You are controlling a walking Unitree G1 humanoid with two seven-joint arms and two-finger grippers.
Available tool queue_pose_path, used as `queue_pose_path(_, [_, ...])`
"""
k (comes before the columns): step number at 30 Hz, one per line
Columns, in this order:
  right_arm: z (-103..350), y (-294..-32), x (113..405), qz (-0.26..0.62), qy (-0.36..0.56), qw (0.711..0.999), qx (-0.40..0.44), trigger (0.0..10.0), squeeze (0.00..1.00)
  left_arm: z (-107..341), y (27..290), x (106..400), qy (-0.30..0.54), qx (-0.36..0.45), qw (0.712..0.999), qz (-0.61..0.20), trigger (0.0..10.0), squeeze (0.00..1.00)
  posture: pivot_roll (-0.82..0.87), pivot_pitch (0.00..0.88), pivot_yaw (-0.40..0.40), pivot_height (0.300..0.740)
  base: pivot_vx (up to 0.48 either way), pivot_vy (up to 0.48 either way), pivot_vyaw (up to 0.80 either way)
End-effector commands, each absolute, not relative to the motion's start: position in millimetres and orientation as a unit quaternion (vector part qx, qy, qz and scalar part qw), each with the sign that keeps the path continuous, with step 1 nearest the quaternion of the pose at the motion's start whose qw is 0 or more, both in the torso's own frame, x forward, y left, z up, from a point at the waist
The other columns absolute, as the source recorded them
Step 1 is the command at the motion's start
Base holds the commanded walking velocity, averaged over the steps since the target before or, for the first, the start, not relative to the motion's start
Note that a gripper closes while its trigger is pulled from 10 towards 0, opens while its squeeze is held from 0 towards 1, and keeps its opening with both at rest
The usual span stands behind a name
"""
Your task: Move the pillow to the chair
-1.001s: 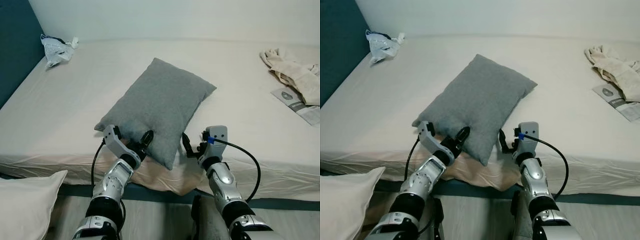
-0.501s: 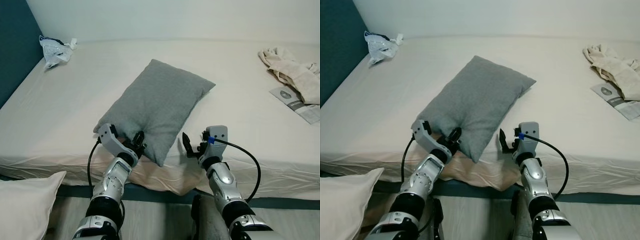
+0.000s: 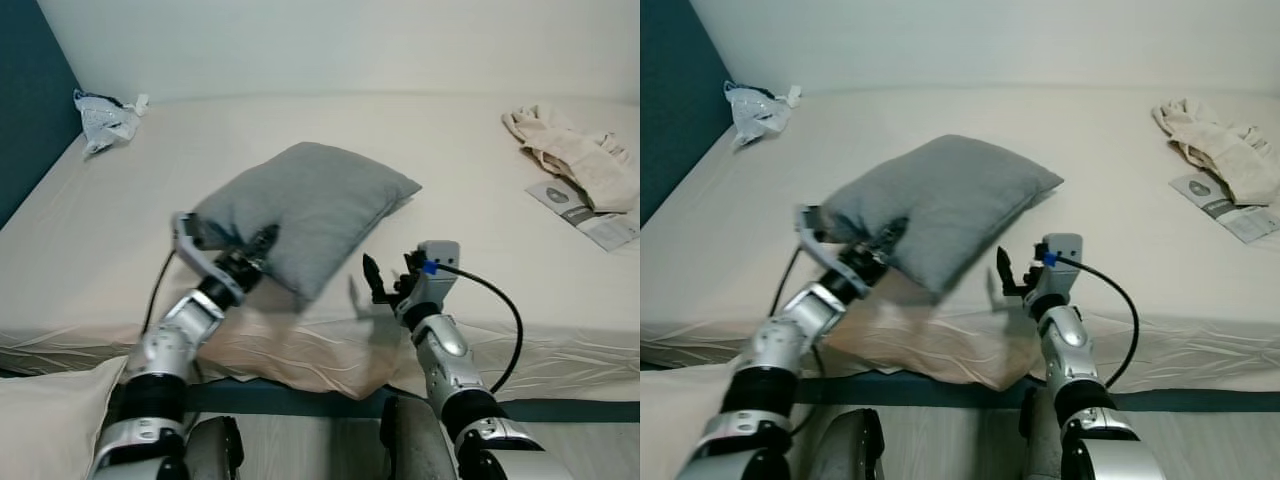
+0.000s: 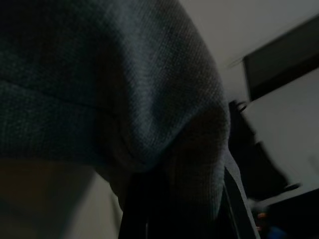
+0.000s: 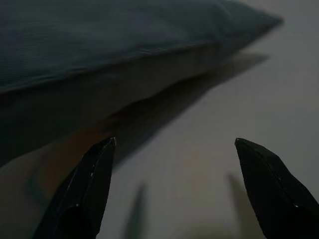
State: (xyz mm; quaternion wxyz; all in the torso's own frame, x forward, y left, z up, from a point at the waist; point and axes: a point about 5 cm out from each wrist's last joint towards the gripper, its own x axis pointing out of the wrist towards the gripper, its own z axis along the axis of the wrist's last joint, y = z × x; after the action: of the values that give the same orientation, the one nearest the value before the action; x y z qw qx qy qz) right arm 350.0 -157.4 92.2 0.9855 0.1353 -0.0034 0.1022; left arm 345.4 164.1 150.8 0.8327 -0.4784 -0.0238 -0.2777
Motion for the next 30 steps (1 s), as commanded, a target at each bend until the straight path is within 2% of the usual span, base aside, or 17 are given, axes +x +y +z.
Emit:
queue_pose_path(1, [92.4,-153.0,351.3,0.114,0.004,0.975,0.189,10.0,0.00,166.3,174.4,343.1,-0.066,-0.490,0.816,-0.300,0.0,0.00,0.05,0.054,0.024,0.544,0.000,0.000,0.00])
queue_pose_path(2, [93.9,-150.4,352.4,0.125,0.005,0.962,0.243,10.0,0.00,163.4,174.7,340.4,-0.054,-0.483,0.818,-0.307,0.0,0.00,0.05,0.057,0.023,0.544,0.000,0.000,0.00])
queue_pose_path(4, [93.9,-150.4,352.4,0.125,0.005,0.962,0.243,10.0,0.00,163.4,174.7,340.4,-0.054,-0.483,0.818,-0.307,0.0,0.00,0.05,0.057,0.023,0.544,0.000,0.000,0.00])
queue_pose_path(5, [95.7,-147.9,353.2,0.136,0.003,0.949,0.285,10.0,0.00,160.1,173.8,338.0,-0.041,-0.475,0.821,-0.314,0.0,0.00,0.05,0.057,0.023,0.544,0.000,0.000,0.00])
queue_pose_path(6, [95.7,-147.9,353.2,0.136,0.003,0.949,0.285,10.0,0.00,160.1,173.8,338.0,-0.041,-0.475,0.821,-0.314,0.0,0.00,0.05,0.057,0.023,0.544,0.000,0.000,0.00])
queue_pose_path(7, [102.8,-141.5,357.2,0.155,0.000,0.917,0.367,10.0,0.00,150.2,163.4,328.7,-0.008,-0.459,0.819,-0.343,0.0,0.00,0.06,0.062,0.024,0.544,0.000,0.000,0.00])
queue_pose_path(8, [104.6,-140.2,359.6,0.154,0.006,0.906,0.395,10.0,0.00,147.7,158.9,324.6,0.004,-0.457,0.814,-0.358,0.0,0.00,0.05,0.066,0.029,0.544,0.000,0.000,0.00])
queue_pose_path(14, [113.8,-145.6,371.0,0.136,0.019,0.890,0.434,10.0,0.00,138.8,146.2,304.9,0.060,-0.426,0.793,-0.432,0.0,0.00,0.06,0.070,0.032,0.544,0.000,0.000,0.00])
queue_pose_path(16, [115.0,-146.4,371.8,0.135,0.018,0.888,0.438,10.0,0.00,137.9,146.2,303.8,0.065,-0.423,0.792,-0.435,0.0,0.00,0.06,0.070,0.032,0.544,0.000,0.000,0.00])
queue_pose_path(23, [112.4,-152.7,373.5,0.126,0.053,0.855,0.500,10.0,0.00,137.5,152.4,294.7,0.075,-0.427,0.785,-0.443,0.0,0.00,0.07,0.075,0.024,0.544,0.000,0.000,0.00])
queue_pose_path(25, [110.7,-152.6,372.9,0.124,0.060,0.854,0.501,10.0,0.00,137.9,152.3,293.7,0.076,-0.427,0.783,-0.445,0.0,0.00,0.08,0.076,0.024,0.544,0.000,0.000,0.00])
queue_pose_path(30, [102.7,-136.9,367.8,0.175,0.115,0.846,0.490,10.0,0.00,134.6,146.7,286.3,0.096,-0.420,0.775,-0.462,0.0,0.00,0.07,0.075,0.029,0.544,0.000,0.000,0.00])
